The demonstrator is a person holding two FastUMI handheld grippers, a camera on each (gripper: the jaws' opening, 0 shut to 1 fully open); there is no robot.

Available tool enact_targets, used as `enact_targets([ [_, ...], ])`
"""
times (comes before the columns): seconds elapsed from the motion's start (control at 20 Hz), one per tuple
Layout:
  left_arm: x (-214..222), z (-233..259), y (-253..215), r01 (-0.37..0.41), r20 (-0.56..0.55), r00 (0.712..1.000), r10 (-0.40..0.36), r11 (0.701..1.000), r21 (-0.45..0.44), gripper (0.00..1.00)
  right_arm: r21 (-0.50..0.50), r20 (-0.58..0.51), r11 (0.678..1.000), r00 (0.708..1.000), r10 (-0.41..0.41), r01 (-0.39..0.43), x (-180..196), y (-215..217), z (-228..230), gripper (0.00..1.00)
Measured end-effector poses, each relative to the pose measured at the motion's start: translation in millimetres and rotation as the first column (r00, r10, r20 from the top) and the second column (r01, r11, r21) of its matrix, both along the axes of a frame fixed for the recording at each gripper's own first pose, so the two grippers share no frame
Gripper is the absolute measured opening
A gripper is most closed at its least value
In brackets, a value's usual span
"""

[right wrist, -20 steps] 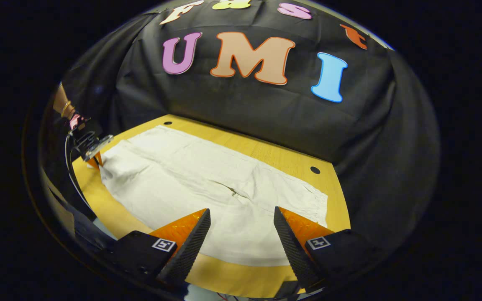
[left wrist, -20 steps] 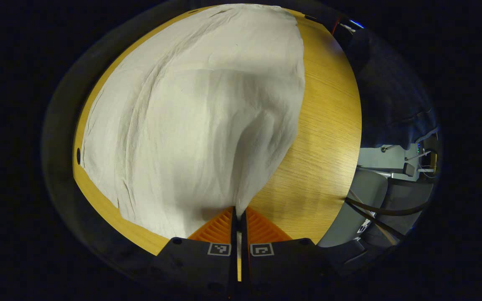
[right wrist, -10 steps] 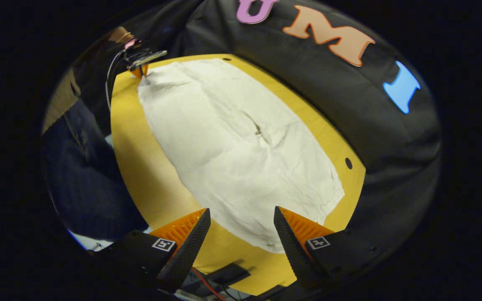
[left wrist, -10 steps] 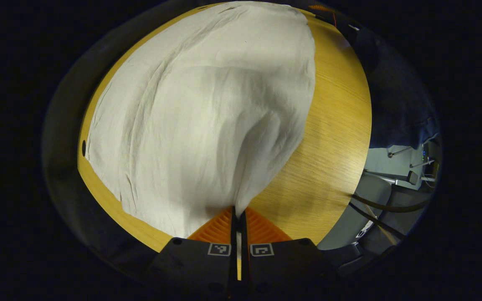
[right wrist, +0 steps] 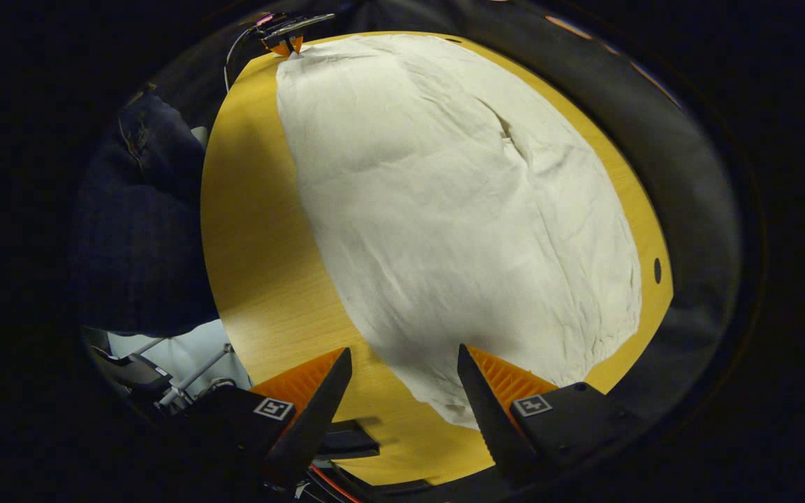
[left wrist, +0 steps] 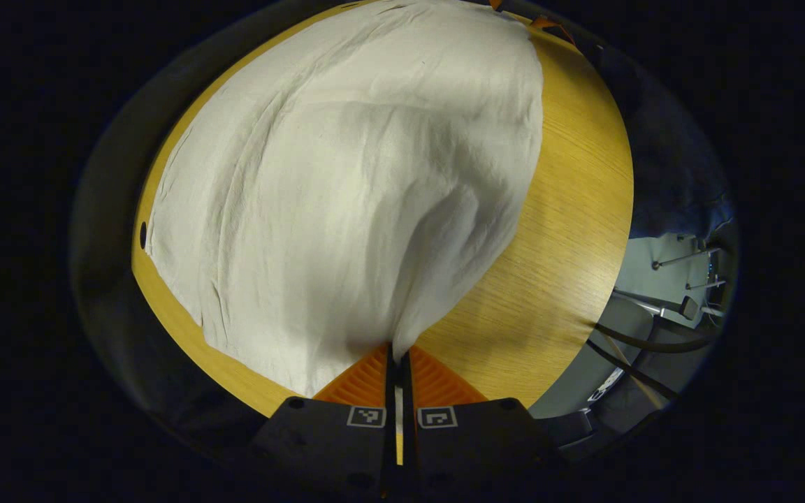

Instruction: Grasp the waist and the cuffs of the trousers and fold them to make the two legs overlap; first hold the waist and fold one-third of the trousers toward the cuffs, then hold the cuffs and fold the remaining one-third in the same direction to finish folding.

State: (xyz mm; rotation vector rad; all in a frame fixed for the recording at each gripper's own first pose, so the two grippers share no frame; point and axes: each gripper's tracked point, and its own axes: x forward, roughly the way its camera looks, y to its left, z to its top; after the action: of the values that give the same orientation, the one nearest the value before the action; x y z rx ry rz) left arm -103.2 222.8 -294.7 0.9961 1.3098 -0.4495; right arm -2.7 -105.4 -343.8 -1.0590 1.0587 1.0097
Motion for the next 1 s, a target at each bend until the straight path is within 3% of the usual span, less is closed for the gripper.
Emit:
enact_targets([
  [0.25, 1.1, -0.9, -0.6, -0.05, -0.004, 0.999, 0.05, 0.999, -0.006, 0.02, -0.031, -0.074, 0.999, 0.997, 0.026, -0.028, -0.3, -1.5, -14.7, 0.98],
  [0.5, 1.0, -1.0, -0.2, -0.074, -0.005, 0.997, 0.074, 0.997, 0.003, 0.02, -0.054, -0.074, 0.998, 0.997, 0.019, -0.023, 5.7, -3.7, -16.2, 0.86],
  [0.55, 1.1, -1.2, -0.9, -0.078, -0.002, 0.997, 0.078, 0.997, 0.003, 0.02, -0.055, -0.071, 0.998, 0.997, 0.007, -0.011, 7.1, -4.6, -16.4, 0.81],
  [0.6, 1.1, -0.6, -1.2, -0.082, 0.0, 0.997, 0.082, 0.997, 0.006, 0.02, -0.055, -0.07, 0.998, 0.998, -0.008, 0.004, 9.0, -5.3, -16.5, 0.7],
  [0.65, 0.7, -0.8, -1.2, -0.085, 0.003, 0.996, 0.085, 0.996, 0.006, 0.02, -0.053, -0.062, 0.998, 0.998, -0.022, 0.018, 12.6, -4.0, -14.2, 0.7],
  [0.7, 0.8, -0.7, -1.4, -0.089, 0.006, 0.996, 0.089, 0.996, 0.006, 0.02, -0.05, -0.048, 0.998, 0.998, -0.038, 0.036, 17.3, -4.2, -15.4, 0.51],
  [0.75, 0.5, -0.4, -1.1, -0.094, 0.008, 0.996, 0.094, 0.996, 0.006, 0.02, -0.046, -0.038, 0.998, 0.998, -0.053, 0.051, 20.6, -4.8, -15.1, 0.42],
  [0.85, 0.8, 0.0, -1.5, -0.1, 0.012, 0.995, 0.1, 0.995, 0.005, 0.02, -0.043, -0.035, 0.996, 0.996, -0.082, 0.081, 24.3, -4.9, -15.1, 0.14],
  [1.0, 1.2, -0.6, -1.6, -0.116, 0.024, 0.993, 0.116, 0.993, 0.001, 0.02, -0.063, -0.045, 0.99, 0.99, -0.131, 0.128, 23.7, -7.2, -14.8, 0.09],
])
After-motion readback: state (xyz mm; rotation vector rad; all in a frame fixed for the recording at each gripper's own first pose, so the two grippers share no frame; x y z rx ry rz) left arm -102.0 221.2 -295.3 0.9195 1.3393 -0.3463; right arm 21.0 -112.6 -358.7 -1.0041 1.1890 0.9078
